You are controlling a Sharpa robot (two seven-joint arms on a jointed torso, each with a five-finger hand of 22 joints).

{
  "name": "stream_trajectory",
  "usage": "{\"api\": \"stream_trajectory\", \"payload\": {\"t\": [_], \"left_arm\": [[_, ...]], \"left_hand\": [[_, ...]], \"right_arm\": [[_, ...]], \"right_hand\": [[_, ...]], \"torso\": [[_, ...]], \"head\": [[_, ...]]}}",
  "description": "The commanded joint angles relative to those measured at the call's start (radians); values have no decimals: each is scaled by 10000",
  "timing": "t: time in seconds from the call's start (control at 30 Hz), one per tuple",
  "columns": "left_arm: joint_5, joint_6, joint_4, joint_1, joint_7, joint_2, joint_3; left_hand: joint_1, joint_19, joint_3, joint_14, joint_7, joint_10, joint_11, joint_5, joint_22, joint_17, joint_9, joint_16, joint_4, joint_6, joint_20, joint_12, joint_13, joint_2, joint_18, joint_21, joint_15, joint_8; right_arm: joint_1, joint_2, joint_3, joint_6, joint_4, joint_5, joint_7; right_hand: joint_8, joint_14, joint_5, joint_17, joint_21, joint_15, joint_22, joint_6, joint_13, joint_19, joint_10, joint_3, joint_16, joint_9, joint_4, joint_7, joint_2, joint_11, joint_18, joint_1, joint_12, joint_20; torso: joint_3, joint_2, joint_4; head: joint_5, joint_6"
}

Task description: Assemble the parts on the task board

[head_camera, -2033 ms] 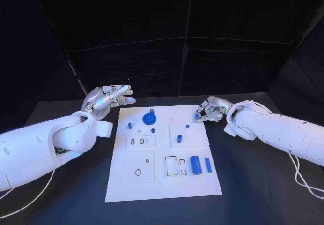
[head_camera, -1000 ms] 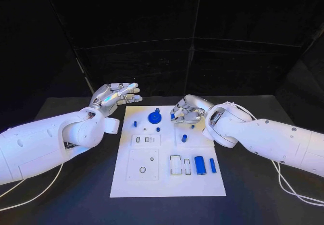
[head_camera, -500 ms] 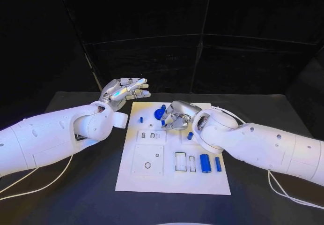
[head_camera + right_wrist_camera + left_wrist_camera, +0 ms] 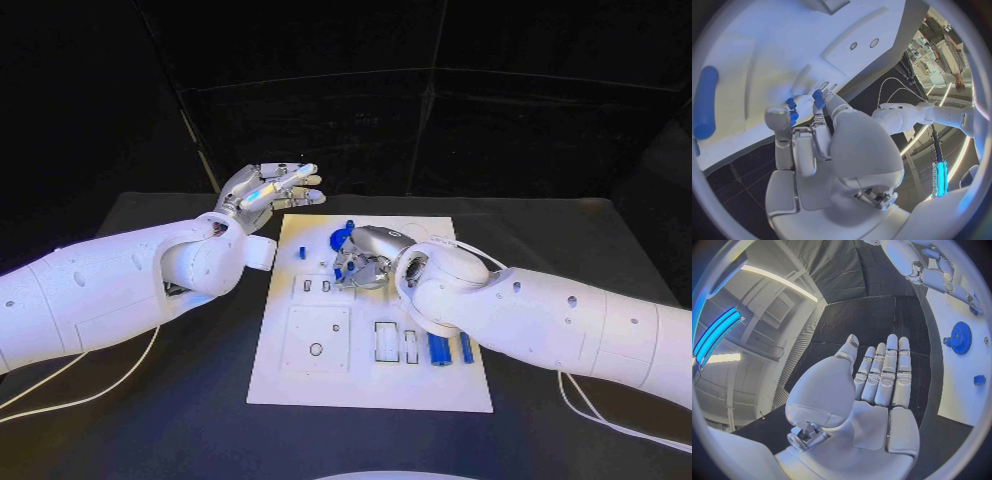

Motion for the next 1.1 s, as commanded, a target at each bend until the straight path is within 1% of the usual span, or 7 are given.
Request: {"api": "stream_trajectory", "payload": {"t": [0.03,0.3,0.63,0.87,1.1], "left_arm": [[-2,125,-12,19,17,22,6],[-2,135,-30,18,12,42,6],[-2,145,-33,18,8,41,5],[-2,145,-30,18,1,26,5],[-2,149,-33,18,-1,20,5]], "left_hand": [[55,72,12,16,10,69,-4,40,-17,13,-14,-52,-74,54,12,-64,-8,75,57,-60,20,-47],[55,72,12,16,10,69,-4,40,-17,13,-14,-52,-74,54,12,-64,-8,75,57,-60,20,-47],[55,72,12,16,10,69,-4,40,-17,13,-14,-52,-74,54,12,-64,-8,75,57,-60,20,-47],[55,72,12,16,10,69,-4,40,-17,13,-14,-52,-74,54,12,-64,-8,75,57,-60,20,-47],[55,72,12,16,10,69,-4,40,-17,13,-14,-52,-74,54,12,-64,-8,75,57,-60,20,-47]], "right_arm": [[2,57,-2,121,-17,-264,-82],[-59,158,-10,222,-102,-280,-46],[-184,226,-17,367,-201,-283,-4],[-207,212,-21,472,-235,-284,-9],[-212,187,-25,654,-257,-349,-73]], "right_hand": [[9,786,25,1173,17,-71,-20,104,-13,-7,-42,67,45,6,27,-47,3,-57,-177,-146,-37,-58],[9,786,25,1173,17,-71,-20,104,-13,-7,-42,67,45,6,27,-47,3,-57,-177,-146,-37,-58],[-3,787,31,1179,17,-69,-15,91,-17,-1,-46,69,46,0,33,-43,-36,-55,-180,-191,-44,-59],[-20,786,35,1172,4,-67,-36,68,-39,-8,-63,68,43,-9,37,-35,-89,-49,-177,-244,-65,-58],[-49,784,30,1166,-6,-60,-47,26,-63,-10,-84,74,39,-21,38,-19,-136,-39,-178,-287,-88,-55]], "torso": [[-3,2,11],[-8,-7,5],[-10,-6,19],[-14,-10,9],[-7,-9,5]], "head": [[10,-13],[18,-38],[54,-71],[64,-87],[80,-105]]}}
